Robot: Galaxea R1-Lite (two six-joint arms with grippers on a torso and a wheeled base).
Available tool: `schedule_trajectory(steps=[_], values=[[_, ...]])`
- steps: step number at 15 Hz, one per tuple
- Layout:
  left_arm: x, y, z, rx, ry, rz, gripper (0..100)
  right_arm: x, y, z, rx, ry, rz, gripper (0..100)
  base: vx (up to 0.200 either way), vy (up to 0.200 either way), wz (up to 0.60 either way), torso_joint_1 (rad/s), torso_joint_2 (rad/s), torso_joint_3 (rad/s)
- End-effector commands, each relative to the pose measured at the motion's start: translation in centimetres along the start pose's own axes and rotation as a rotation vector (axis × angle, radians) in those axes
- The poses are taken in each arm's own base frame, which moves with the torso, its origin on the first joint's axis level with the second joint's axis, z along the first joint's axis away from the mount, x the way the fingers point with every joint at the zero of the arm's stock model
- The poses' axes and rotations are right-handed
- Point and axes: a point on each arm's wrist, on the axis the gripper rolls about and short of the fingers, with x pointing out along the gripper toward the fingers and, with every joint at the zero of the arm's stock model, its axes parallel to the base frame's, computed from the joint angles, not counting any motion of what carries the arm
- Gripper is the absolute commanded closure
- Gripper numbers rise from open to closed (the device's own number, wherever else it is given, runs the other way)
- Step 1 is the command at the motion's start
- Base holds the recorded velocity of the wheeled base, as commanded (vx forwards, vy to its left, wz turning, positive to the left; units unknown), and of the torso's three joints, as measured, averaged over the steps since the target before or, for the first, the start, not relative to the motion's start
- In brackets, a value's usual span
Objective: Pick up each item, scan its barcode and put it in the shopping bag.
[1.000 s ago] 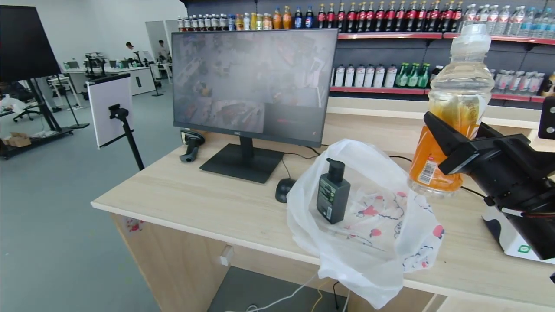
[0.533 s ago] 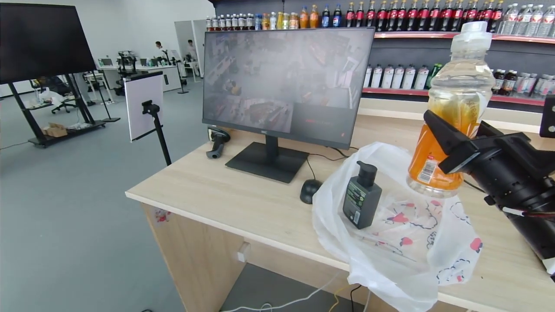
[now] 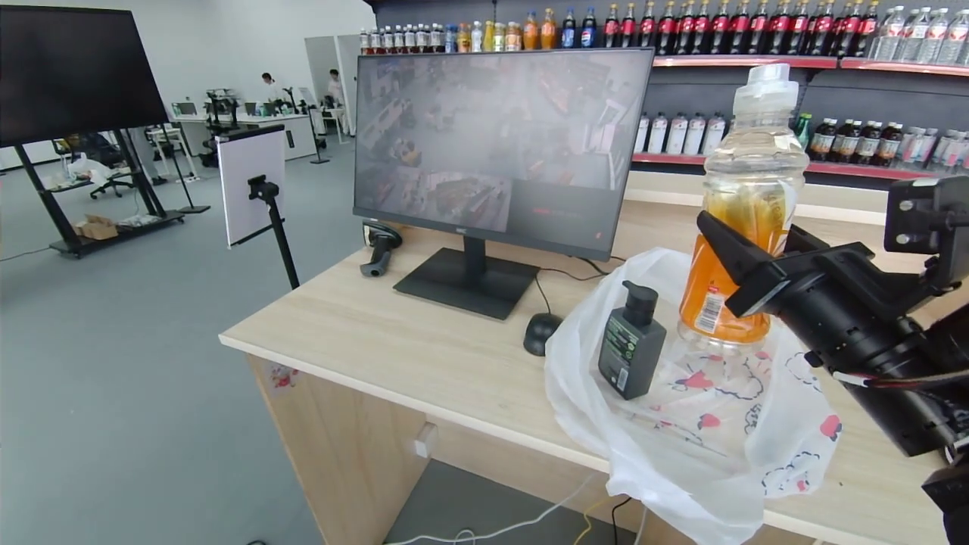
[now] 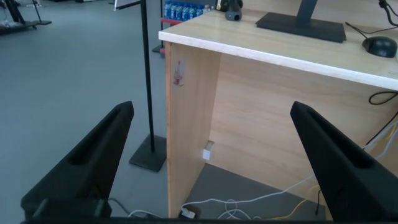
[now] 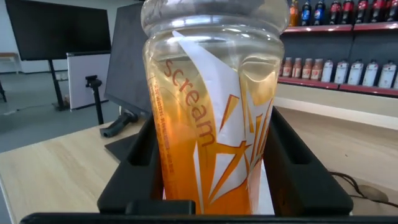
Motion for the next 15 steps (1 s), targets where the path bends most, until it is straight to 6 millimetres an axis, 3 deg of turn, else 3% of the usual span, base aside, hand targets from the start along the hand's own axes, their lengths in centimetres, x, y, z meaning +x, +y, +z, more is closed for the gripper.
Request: schedule_trajectory(steps=[1, 5, 12, 15], values=[[0.0, 0.0, 0.0, 0.0, -0.001, 0.0, 0, 0.0, -0.1, -0.6, -0.003, 0.022, -0.002, 100, 0.0, 0.0, 0.0, 0.0, 0.0, 0.0], [0.0, 0.0, 0.0, 0.0, -0.001, 0.0, 0, 0.9, -2.2, -2.6, -0.013, 0.077, -0.082, 100, 0.0, 0.0, 0.0, 0.0, 0.0, 0.0], [0.0, 0.0, 0.0, 0.0, -0.001, 0.0, 0, 4.1, -2.4, -5.1, -0.004, 0.089, -0.09, 100, 0.0, 0.0, 0.0, 0.0, 0.0, 0.0], [0.0, 0.0, 0.0, 0.0, -0.001, 0.0, 0, 4.0, -3.5, -5.5, -0.002, 0.1, -0.125, 100, 0.0, 0.0, 0.0, 0.0, 0.0, 0.0]])
